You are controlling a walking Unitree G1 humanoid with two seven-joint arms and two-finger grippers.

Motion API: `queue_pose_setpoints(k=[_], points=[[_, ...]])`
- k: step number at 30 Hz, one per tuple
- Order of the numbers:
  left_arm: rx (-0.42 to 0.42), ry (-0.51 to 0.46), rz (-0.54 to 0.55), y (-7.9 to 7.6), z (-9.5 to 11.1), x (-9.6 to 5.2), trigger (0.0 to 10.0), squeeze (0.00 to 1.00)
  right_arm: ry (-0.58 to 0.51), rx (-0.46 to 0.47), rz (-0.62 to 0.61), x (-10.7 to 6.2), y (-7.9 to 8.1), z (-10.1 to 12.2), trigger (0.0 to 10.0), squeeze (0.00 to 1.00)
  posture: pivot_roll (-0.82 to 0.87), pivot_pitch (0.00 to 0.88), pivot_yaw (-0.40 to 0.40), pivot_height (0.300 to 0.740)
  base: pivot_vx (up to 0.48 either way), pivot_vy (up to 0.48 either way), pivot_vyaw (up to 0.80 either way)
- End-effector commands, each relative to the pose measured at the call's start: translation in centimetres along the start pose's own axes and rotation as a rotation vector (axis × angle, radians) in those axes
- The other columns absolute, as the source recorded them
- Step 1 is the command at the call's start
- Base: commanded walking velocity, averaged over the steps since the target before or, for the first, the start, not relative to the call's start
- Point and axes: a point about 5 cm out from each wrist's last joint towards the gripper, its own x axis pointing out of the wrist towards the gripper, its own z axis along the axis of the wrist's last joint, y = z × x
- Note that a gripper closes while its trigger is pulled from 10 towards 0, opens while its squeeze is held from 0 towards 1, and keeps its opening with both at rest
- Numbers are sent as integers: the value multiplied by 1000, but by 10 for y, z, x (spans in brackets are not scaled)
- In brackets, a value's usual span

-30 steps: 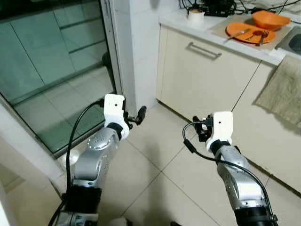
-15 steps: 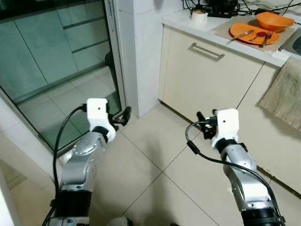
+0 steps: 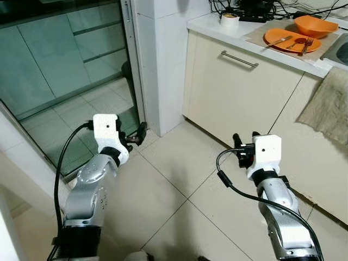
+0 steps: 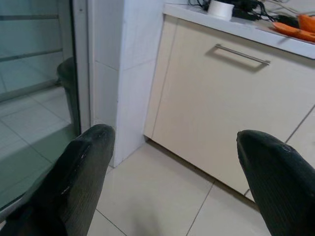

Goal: Kitchen organization

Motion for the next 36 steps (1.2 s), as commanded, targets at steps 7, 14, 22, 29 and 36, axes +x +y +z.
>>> queue_pose_setpoints(k=[7, 14, 22, 29, 36], points=[[44, -10, -61, -12, 4, 5, 10000, 0, -23, -18, -15, 6, -3, 4, 10000, 0, -21, 0, 43, 740, 0, 0, 0], [69, -23, -101, -22, 6, 8, 10000, 0, -30, -17, 5, 6, 2, 3, 10000, 0, -20, 0, 47, 740, 449, 0, 0], [74, -16, -139, -31, 3, 9, 10000, 0, -21, -14, 2, 7, 6, -1, 10000, 0, -6, 0, 52, 740, 466, 0, 0], [72, -17, -145, -32, 3, 8, 10000, 0, -20, -11, 16, 7, 7, -2, 10000, 0, -7, 0, 50, 740, 468, 0, 0], [85, -14, -91, -26, 1, 12, 10000, 0, -19, -2, 25, 7, 7, -3, 10000, 0, -9, 0, 46, 740, 466, 0, 0]])
